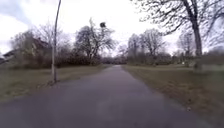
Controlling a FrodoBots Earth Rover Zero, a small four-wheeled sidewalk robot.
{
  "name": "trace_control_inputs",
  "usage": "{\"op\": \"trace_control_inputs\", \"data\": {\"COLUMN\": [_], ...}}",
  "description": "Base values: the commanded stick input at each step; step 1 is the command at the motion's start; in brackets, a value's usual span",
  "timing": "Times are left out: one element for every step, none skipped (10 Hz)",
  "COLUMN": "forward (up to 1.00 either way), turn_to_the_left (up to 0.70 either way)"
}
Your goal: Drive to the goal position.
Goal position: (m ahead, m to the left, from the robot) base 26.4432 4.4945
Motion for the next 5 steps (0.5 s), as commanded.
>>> {"op": "trace_control_inputs", "data": {"forward": [1.0, 1.0, 1.0, 1.0, 1.0], "turn_to_the_left": [0.0, 0.0, 0.0, 0.0, 0.0]}}
